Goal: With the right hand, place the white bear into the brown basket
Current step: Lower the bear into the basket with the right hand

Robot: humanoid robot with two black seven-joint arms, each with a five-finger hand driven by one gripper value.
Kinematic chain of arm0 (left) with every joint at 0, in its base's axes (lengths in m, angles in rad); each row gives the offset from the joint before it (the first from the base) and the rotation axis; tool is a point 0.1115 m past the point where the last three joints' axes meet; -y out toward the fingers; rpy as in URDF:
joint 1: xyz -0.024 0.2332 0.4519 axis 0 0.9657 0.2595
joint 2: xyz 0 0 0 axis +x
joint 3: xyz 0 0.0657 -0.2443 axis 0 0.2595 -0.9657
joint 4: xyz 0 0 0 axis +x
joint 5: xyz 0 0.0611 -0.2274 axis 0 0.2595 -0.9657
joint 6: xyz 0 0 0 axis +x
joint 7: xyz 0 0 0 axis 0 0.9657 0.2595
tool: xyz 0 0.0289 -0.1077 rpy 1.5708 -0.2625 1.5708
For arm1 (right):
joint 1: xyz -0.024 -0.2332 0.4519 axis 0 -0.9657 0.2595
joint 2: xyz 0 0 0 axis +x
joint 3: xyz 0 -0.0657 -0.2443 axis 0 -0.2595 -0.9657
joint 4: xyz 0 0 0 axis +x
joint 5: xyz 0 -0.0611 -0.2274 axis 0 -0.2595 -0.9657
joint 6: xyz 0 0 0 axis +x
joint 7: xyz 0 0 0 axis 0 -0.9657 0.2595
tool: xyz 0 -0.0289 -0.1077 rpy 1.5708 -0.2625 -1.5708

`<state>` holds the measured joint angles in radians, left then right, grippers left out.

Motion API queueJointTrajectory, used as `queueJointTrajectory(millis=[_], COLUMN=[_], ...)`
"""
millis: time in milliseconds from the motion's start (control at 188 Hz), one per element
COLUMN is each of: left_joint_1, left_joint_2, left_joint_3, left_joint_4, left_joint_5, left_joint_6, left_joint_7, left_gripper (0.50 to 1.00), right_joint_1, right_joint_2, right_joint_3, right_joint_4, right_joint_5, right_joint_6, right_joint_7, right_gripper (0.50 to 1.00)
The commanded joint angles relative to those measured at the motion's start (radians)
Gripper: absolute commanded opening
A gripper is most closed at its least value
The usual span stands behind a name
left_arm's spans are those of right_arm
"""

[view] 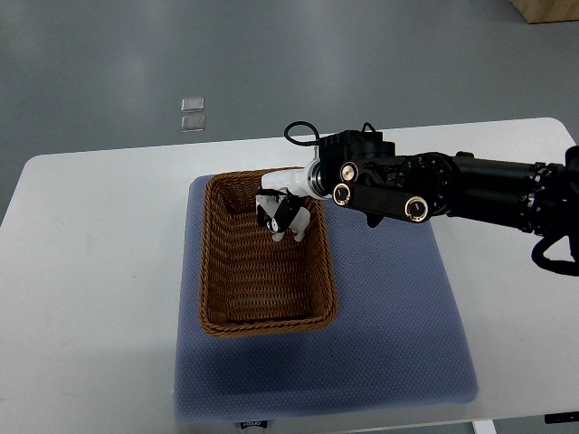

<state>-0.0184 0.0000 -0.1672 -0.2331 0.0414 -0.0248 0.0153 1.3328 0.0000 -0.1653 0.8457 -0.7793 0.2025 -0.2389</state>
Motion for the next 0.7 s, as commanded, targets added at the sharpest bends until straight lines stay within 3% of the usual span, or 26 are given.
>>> queueJointTrajectory(millis=[0,324,361,409,447,537,696], left_joint_1=[0.0,0.0,0.0,0.0,0.0,0.0,0.0], left_joint_2=[0.0,0.0,0.0,0.0,0.0,0.0,0.0], left_joint_3=[0.0,0.0,0.0,0.0,0.0,0.0,0.0], left_joint_4=[0.0,0.0,0.0,0.0,-0.002,0.0,0.0], left_joint_5=[0.0,0.0,0.0,0.0,0.0,0.0,0.0], left_joint_6=[0.0,0.0,0.0,0.0,0.0,0.0,0.0], left_joint_7=[0.0,0.0,0.0,0.0,0.0,0.0,0.0], left_gripper=[1.0,1.0,1.0,1.0,1.0,1.0,1.0], right_joint_1=[-0.014,-0.024,-0.024,-0.024,-0.026,-0.027,-0.026], right_joint_2=[0.0,0.0,0.0,0.0,0.0,0.0,0.0], right_joint_3=[0.004,0.009,0.015,0.024,0.027,0.03,0.032], right_joint_4=[0.009,0.012,0.012,0.01,0.012,0.01,0.012], right_joint_5=[0.0,-0.001,-0.001,-0.001,-0.001,-0.001,0.0], right_joint_6=[-0.008,-0.014,-0.014,-0.014,-0.014,-0.014,-0.012], right_joint_7=[0.004,0.013,0.02,0.021,0.021,0.021,0.021], right_gripper=[0.5,0.5,0.594,0.615,0.668,0.744,0.78])
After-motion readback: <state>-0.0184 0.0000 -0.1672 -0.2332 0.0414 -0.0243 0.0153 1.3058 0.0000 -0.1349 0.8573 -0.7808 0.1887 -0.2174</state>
